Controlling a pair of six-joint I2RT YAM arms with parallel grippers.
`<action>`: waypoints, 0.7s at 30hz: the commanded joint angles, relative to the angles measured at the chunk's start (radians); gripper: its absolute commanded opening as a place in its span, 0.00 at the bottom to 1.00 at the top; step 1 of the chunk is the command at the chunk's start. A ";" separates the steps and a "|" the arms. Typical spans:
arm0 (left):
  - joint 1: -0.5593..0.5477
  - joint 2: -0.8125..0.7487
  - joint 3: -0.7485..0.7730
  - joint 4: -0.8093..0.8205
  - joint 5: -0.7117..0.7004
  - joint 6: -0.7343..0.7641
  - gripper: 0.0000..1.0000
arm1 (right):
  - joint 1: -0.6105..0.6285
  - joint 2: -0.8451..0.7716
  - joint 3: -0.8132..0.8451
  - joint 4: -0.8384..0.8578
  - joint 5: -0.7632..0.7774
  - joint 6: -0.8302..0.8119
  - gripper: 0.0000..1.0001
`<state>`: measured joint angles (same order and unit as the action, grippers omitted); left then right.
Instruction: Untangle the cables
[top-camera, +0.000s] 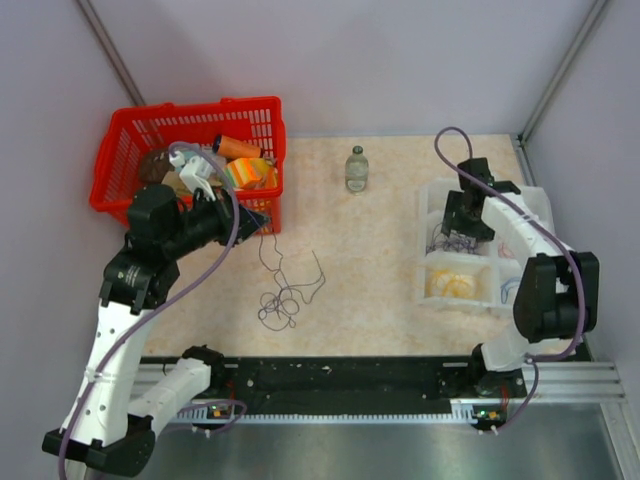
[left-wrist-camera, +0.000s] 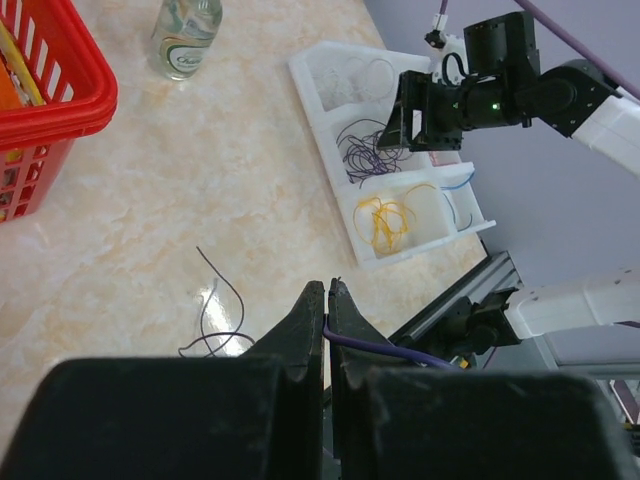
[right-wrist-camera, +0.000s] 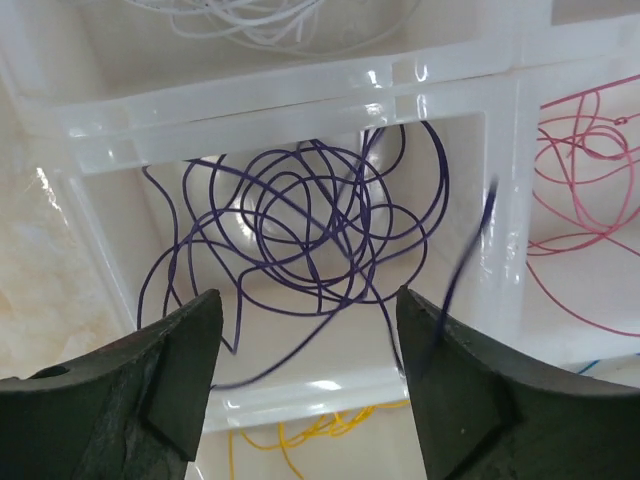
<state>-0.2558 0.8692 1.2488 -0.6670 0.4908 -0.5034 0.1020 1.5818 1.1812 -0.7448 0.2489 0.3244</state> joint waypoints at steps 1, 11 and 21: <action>0.003 0.005 -0.005 0.063 0.032 -0.011 0.00 | -0.010 -0.103 0.098 -0.154 -0.006 -0.018 0.75; 0.003 0.053 -0.031 0.162 0.123 -0.081 0.00 | 0.316 -0.307 0.211 -0.154 -0.241 -0.212 0.86; 0.001 0.102 -0.042 0.173 0.184 -0.190 0.00 | 0.741 -0.273 0.049 0.648 -0.714 -0.027 0.81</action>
<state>-0.2558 0.9894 1.2152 -0.5610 0.6262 -0.6468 0.7700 1.2354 1.2392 -0.4175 -0.3546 0.2459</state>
